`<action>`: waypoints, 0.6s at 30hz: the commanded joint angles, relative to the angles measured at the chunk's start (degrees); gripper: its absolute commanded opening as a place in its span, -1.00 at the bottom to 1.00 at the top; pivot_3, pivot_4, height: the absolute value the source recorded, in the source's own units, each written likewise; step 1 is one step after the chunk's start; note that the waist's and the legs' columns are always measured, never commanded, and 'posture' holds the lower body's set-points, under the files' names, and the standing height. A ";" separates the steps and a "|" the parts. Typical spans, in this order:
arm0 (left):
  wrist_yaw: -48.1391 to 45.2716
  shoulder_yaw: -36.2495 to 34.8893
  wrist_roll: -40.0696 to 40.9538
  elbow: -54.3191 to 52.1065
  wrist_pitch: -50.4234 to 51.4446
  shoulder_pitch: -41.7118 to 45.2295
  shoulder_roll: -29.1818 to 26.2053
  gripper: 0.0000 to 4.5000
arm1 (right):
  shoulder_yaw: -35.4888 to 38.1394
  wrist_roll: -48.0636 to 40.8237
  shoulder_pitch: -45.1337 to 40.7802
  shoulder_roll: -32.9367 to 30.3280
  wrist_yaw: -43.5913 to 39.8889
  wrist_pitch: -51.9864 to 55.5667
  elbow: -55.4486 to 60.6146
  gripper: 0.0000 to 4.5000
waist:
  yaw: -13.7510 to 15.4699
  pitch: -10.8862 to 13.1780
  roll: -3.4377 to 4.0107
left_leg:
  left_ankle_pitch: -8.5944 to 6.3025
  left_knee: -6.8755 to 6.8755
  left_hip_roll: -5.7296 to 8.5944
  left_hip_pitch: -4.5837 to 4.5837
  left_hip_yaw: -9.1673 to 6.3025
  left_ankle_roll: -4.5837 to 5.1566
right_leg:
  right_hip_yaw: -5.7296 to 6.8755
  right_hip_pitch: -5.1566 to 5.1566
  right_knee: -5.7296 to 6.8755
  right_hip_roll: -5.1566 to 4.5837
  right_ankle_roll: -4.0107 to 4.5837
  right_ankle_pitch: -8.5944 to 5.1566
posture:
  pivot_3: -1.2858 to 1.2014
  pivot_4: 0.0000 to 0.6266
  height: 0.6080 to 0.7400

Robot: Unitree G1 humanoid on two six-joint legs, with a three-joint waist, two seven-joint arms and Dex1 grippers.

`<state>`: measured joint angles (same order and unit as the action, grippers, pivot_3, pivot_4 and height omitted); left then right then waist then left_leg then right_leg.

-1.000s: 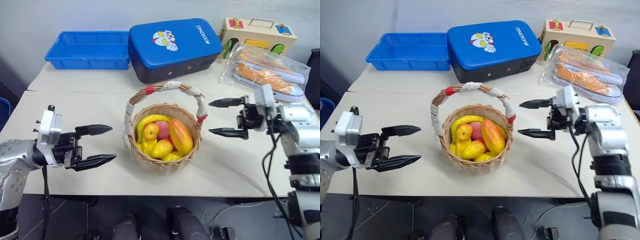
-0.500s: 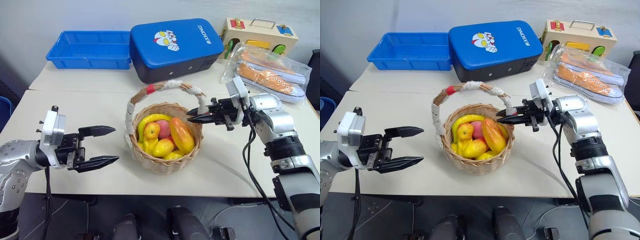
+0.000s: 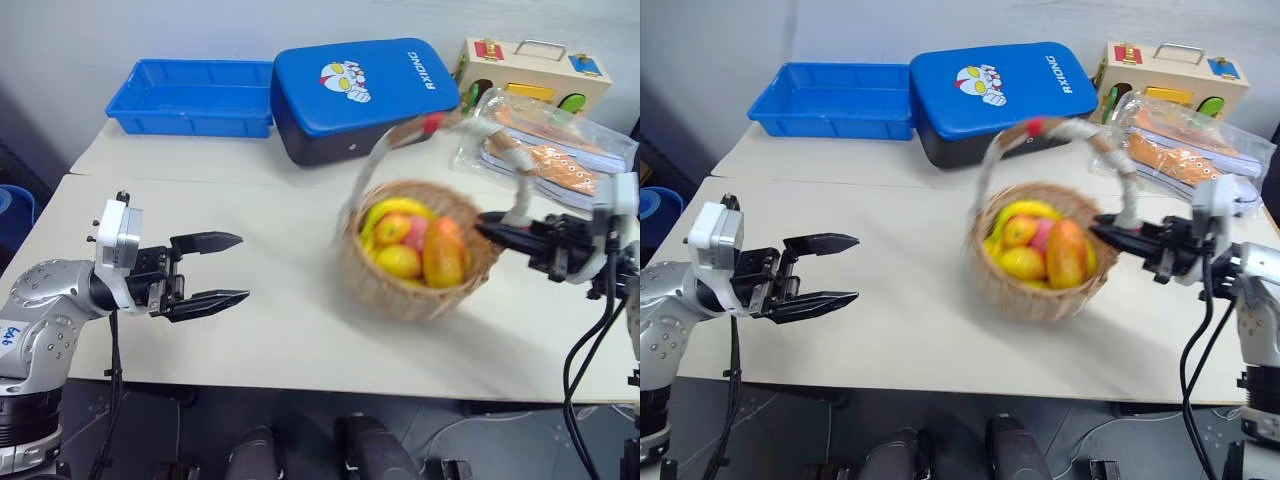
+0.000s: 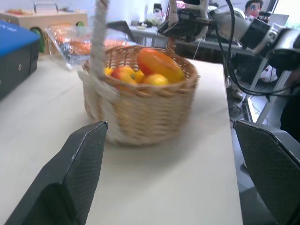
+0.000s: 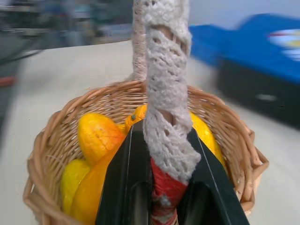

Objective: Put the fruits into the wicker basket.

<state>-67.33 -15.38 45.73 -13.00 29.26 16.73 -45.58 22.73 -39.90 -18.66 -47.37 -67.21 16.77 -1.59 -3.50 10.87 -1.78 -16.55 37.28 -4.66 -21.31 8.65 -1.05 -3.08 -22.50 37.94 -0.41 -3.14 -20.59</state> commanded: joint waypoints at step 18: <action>-8.13 8.58 -8.10 13.06 -5.58 14.30 1.77 1.00 | 9.26 8.64 6.78 8.21 34.77 3.91 4.52 -0.45 | -1.20 -0.01 0.10 | 0.12 -0.05 -0.02 0.10 0.16 -0.08 | -0.15 -0.04 0.15 0.09 -0.03 0.00 | 0.03 -0.52 1.00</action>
<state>-75.09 -5.69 37.90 0.62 24.75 31.00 -43.31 31.65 -30.41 -11.60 -38.29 -31.86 20.40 2.87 -4.69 10.86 -1.68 -16.42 37.23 -4.67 -21.21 8.82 -1.12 -3.23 -22.54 38.08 -0.33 -3.18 -20.59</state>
